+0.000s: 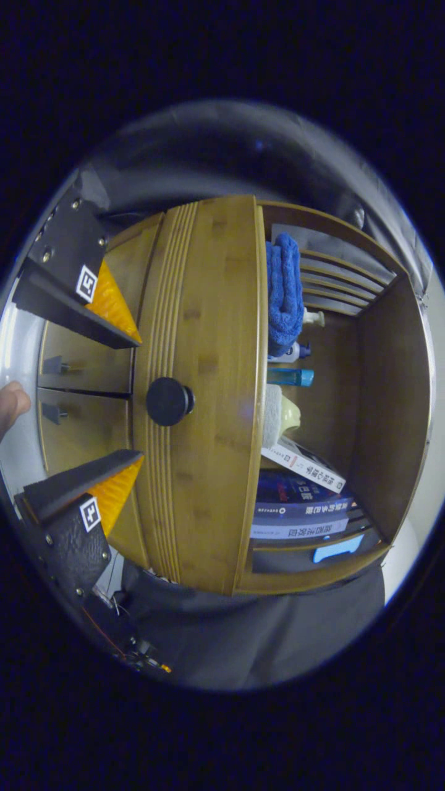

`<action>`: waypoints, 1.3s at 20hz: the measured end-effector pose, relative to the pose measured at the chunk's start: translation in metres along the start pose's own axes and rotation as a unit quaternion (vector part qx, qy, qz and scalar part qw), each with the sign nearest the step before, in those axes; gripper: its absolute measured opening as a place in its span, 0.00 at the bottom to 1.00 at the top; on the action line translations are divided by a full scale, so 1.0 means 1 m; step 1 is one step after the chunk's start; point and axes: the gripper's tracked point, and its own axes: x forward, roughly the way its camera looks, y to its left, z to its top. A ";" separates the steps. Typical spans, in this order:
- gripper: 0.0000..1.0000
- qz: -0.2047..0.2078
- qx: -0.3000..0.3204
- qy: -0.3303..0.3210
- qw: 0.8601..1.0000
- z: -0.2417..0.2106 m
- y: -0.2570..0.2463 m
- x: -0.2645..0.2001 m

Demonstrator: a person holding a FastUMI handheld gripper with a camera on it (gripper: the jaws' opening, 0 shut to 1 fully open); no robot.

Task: Pull open the drawer, take out the items inside it, and place them on the countertop above the cabinet.

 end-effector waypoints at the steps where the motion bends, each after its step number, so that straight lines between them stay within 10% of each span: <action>1: 0.98 -0.002 -0.003 -0.001 1.000 0.002 -0.002 -0.013; 26: 0.97 -0.059 0.043 -0.084 0.994 0.218 -0.024 -0.230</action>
